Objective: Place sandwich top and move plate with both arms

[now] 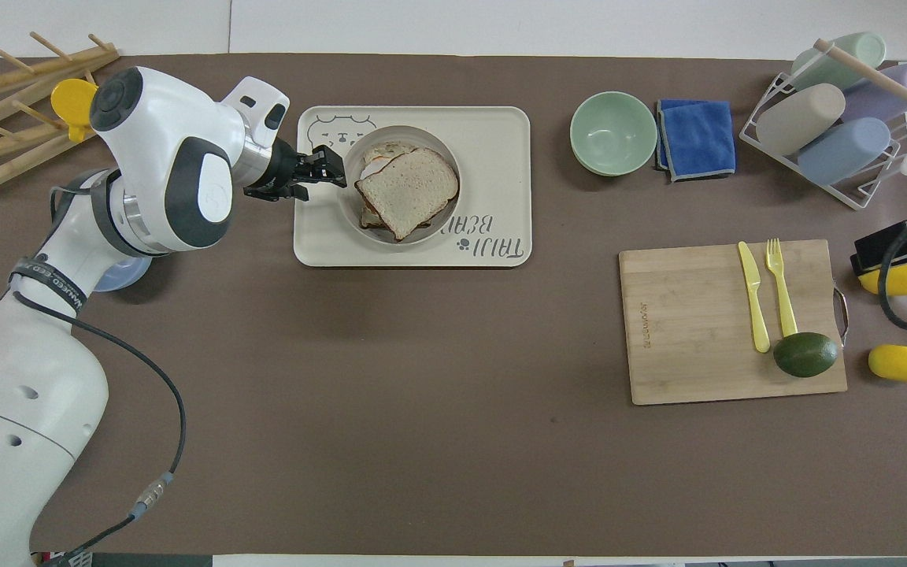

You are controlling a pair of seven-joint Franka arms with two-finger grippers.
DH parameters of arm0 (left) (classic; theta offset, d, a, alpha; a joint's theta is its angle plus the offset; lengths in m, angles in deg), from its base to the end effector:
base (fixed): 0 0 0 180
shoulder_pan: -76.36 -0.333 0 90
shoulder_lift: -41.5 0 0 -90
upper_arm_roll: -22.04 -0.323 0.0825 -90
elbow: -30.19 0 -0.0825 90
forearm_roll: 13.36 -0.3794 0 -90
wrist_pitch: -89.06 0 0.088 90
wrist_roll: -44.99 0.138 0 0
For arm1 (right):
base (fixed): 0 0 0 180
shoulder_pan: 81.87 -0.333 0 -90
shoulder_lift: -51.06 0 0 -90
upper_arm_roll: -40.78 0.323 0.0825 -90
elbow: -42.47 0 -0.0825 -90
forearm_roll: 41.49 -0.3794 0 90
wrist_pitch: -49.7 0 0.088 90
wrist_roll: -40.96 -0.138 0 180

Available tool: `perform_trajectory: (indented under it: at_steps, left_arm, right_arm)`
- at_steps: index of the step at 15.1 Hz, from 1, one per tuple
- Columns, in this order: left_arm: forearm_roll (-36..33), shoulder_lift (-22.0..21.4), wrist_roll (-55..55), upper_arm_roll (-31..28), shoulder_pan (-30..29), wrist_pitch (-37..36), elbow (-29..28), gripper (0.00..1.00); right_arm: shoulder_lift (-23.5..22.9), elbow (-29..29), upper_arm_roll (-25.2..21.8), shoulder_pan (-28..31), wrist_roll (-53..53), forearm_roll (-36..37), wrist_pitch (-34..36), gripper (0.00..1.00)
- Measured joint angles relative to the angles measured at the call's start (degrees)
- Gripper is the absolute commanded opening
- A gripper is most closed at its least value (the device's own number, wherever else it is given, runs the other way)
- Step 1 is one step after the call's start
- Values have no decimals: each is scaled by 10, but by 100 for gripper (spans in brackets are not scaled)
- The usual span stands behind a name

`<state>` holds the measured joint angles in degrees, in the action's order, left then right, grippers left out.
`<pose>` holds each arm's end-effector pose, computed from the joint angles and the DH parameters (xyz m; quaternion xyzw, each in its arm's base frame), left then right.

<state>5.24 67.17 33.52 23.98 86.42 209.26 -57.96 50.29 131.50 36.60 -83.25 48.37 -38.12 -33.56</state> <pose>0.6795 -0.1657 0.3873 0.9845 0.0709 0.0229 0.1591 0.5366 -0.0347 0.5918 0.9972 0.0383 -0.0594 0.0246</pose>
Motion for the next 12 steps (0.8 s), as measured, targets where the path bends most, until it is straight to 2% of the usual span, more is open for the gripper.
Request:
perform_trajectory:
  at_steps: [5,8,12]
  left_arm:
    - [-44,-105,0,-53,-2,-99,0,100]
    - [-98,-155,0,-60,-2,-161,0,100]
    - [-140,-219,0,-53,2,-286,-1,100]
  right_arm:
    - [0,0,0,0,0,0,0,100]
    - [0,0,0,0,0,0,0,100]
    - [0,0,0,0,0,0,0,100]
